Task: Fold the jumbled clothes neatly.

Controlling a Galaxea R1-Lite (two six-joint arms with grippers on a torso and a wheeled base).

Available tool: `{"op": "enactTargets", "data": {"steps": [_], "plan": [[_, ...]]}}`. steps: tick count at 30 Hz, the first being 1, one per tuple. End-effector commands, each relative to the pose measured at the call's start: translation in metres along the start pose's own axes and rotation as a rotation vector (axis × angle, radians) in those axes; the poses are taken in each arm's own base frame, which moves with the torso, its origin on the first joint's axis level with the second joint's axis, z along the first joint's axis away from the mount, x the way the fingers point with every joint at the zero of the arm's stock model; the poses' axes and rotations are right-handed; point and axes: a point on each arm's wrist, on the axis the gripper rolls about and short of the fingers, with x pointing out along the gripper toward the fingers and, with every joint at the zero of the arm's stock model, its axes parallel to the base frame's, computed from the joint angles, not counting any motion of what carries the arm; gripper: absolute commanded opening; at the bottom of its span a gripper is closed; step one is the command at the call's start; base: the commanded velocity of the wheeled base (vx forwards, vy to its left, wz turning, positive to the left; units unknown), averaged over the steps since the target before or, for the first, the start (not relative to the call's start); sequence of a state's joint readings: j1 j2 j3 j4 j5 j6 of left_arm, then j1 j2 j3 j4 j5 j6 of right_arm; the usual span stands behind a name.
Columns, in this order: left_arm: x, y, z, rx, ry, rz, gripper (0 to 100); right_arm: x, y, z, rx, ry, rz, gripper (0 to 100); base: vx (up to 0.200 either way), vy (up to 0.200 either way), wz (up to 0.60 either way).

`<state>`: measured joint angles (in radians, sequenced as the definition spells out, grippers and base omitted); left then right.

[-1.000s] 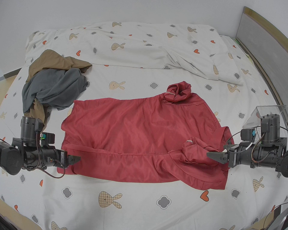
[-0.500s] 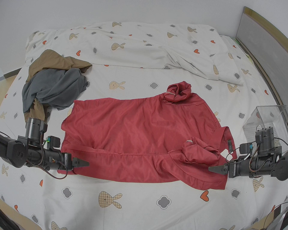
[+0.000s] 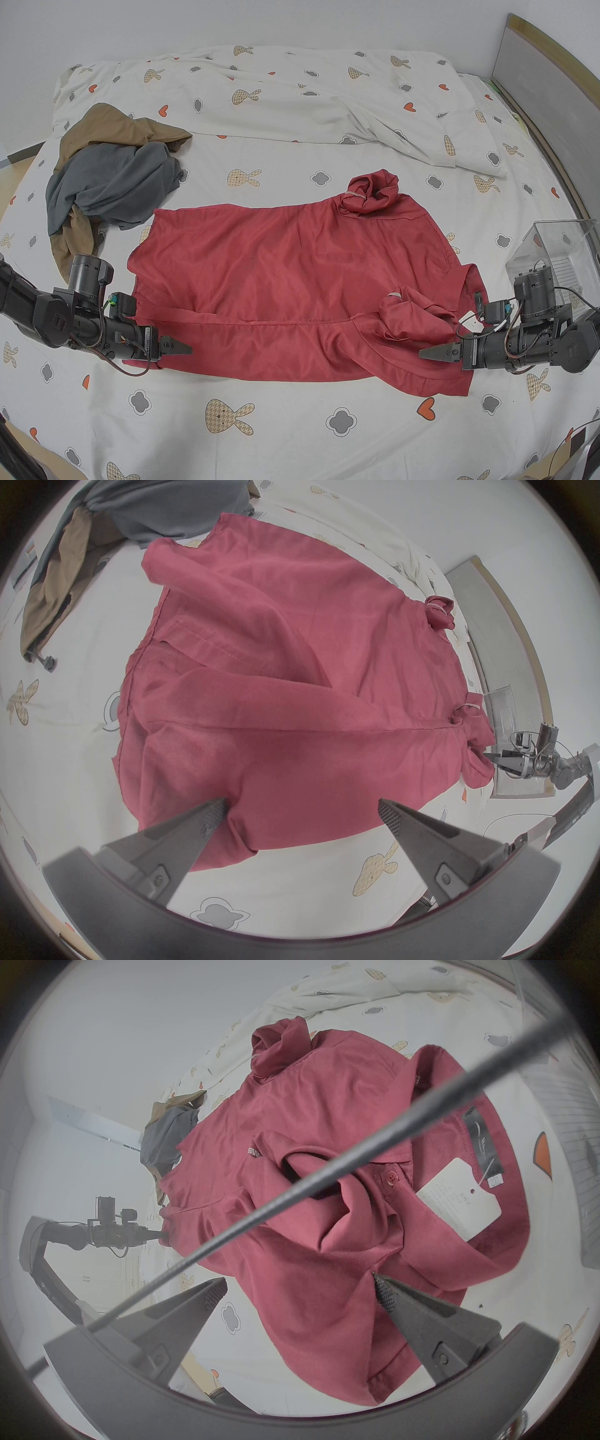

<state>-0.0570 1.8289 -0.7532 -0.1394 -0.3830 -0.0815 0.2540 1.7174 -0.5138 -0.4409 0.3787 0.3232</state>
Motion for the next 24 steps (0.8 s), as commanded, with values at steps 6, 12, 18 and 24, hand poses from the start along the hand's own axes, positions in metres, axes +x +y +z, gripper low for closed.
{"op": "enactTargets", "data": {"steps": [6,12,18,24], "plan": [[0.010,0.004,-0.001,-0.011,0.028,0.002,100,0.015,-0.008,0.004,0.032,0.026,-0.011,0,0.000,0.000,0.00],[0.010,0.004,0.000,-0.009,0.026,0.003,100,0.012,-0.008,0.012,0.048,-0.007,-0.010,0,0.000,0.000,0.00],[0.012,0.005,-0.001,-0.013,0.031,0.005,100,0.009,-0.003,0.025,0.078,-0.054,0.005,0,0.000,0.000,0.00],[0.015,0.007,-0.001,-0.018,0.038,0.007,100,-0.003,0.002,0.047,0.054,-0.149,0.022,0,0.000,0.000,0.00]]}}
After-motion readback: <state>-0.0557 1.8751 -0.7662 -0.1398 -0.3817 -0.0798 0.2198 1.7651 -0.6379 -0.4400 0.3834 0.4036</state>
